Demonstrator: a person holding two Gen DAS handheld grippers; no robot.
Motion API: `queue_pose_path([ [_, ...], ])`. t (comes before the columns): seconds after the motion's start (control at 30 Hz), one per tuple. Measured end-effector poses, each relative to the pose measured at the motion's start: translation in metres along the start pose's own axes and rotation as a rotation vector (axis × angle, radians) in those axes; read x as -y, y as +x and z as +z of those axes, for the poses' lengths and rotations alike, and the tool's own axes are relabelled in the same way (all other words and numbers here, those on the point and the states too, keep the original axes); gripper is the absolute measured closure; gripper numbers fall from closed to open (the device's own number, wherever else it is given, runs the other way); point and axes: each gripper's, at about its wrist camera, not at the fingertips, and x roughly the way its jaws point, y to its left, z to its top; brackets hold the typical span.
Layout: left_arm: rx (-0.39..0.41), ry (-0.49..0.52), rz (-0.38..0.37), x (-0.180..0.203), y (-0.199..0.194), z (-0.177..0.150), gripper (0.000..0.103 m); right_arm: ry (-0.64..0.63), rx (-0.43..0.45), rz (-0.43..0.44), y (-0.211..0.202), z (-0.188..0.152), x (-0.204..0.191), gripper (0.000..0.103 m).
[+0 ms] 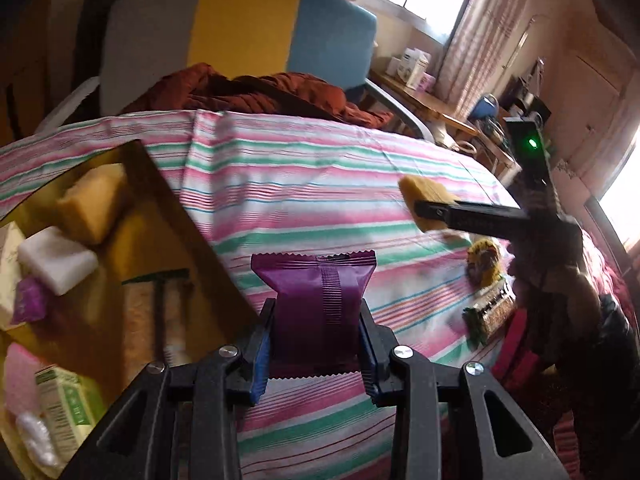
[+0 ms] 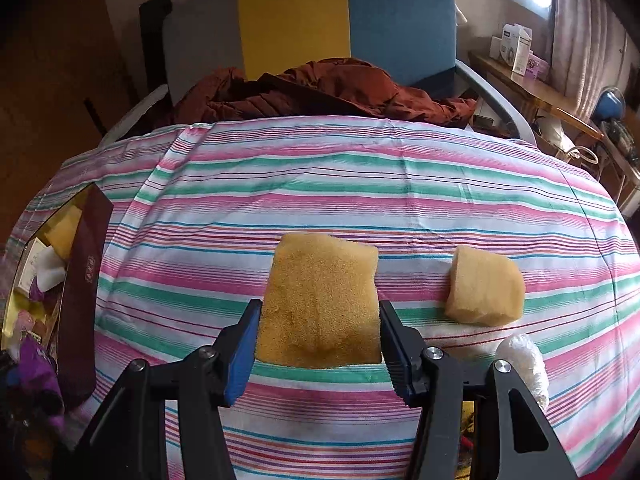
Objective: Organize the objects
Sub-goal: 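Grasp a yellow sponge with the right gripper while the left holds the sachet, then carry sachet and sponge into the gold tray and open both grippers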
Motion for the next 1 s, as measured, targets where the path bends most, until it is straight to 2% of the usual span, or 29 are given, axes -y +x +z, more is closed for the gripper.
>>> queue_pose_path([
  [0.13,0.032,-0.066,0.045,-0.031,-0.017,-0.002,0.067,-0.038,0.016,0.051,-0.013,-0.001,-0.031,0.046],
  [0.4,0.071,-0.194,0.147,-0.094,-0.04,-0.008,0.067,-0.152,0.068,0.221,-0.034,0.008,-0.134,0.046],
  [0.53,0.074,-0.223,0.18,-0.115,-0.041,-0.009,0.067,-0.212,0.068,0.298,-0.035,0.018,-0.185,0.046],
  [0.57,0.075,-0.23,0.19,-0.118,-0.04,-0.009,0.065,-0.226,0.066,0.315,-0.034,0.021,-0.199,0.046],
  [0.7,0.085,-0.266,0.195,-0.129,-0.042,-0.01,0.048,-0.224,0.053,0.368,-0.026,0.034,-0.24,0.042],
  [0.77,0.092,-0.268,0.203,-0.13,-0.045,-0.013,0.045,-0.223,0.054,0.379,-0.023,0.039,-0.255,0.028],
  [0.8,0.095,-0.27,0.209,-0.131,-0.046,-0.014,0.045,-0.224,0.061,0.368,-0.022,0.04,-0.26,0.024],
  [1.0,0.103,-0.293,0.233,-0.133,-0.052,-0.025,0.045,-0.222,0.035,0.349,-0.016,0.026,-0.268,0.021],
])
